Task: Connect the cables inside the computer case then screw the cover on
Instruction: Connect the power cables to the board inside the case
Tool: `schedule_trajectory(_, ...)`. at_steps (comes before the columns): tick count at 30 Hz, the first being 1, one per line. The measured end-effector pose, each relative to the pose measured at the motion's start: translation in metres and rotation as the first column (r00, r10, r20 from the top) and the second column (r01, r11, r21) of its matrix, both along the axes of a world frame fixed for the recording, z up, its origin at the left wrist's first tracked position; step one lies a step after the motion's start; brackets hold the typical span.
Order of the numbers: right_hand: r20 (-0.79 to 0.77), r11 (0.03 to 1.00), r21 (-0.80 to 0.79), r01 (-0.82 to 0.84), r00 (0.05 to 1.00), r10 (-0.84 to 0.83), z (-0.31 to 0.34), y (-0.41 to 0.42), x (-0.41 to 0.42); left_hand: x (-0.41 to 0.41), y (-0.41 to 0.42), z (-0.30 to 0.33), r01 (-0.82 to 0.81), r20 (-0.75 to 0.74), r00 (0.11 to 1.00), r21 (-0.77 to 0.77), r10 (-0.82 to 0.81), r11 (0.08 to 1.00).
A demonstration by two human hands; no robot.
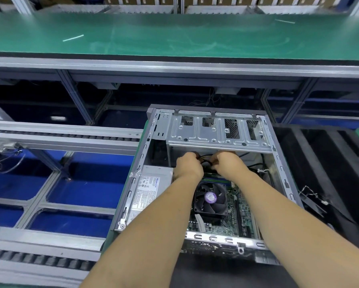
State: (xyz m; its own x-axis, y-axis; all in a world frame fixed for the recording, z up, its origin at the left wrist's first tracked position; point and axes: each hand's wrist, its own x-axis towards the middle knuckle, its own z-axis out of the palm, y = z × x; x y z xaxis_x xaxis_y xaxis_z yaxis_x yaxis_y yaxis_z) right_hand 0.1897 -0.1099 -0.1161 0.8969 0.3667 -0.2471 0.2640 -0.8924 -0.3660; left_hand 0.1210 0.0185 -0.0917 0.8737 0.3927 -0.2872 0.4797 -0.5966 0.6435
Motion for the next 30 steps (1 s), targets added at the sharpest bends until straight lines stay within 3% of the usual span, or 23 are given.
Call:
schedule_trajectory(2,0.013,1.0,-0.007,-0.012,1.0,0.012,-0.002,-0.001,0.0,0.0,-0.001,0.0,-0.012,0.001,1.0,-0.009,0.012,1.0)
schedule_trajectory(7,0.028,0.988,0.149,0.049,0.998,-0.054,-0.012,-0.004,0.001,0.0,-0.001,0.0,-0.015,0.003,1.0,-0.039,0.015,0.999)
schedule_trajectory(13,-0.046,0.929,0.261,0.261,0.965,-0.259,-0.02,-0.003,0.005,0.0,-0.001,-0.001,0.005,-0.029,1.0,-0.034,-0.006,0.999)
schedule_trajectory(21,0.026,0.935,0.228,0.271,0.958,-0.284,-0.023,0.0,0.002,0.003,-0.002,-0.001,0.02,-0.071,0.997,0.0,-0.02,1.0)
schedule_trajectory(26,-0.012,0.926,0.253,0.28,0.958,-0.287,-0.022,0.0,0.003,0.003,-0.003,-0.001,0.042,-0.054,0.998,0.028,-0.04,0.999)
schedule_trajectory(30,0.015,0.975,0.124,0.183,0.982,-0.186,-0.019,-0.002,0.005,0.002,-0.004,-0.001,0.046,-0.054,0.998,0.029,-0.045,0.998)
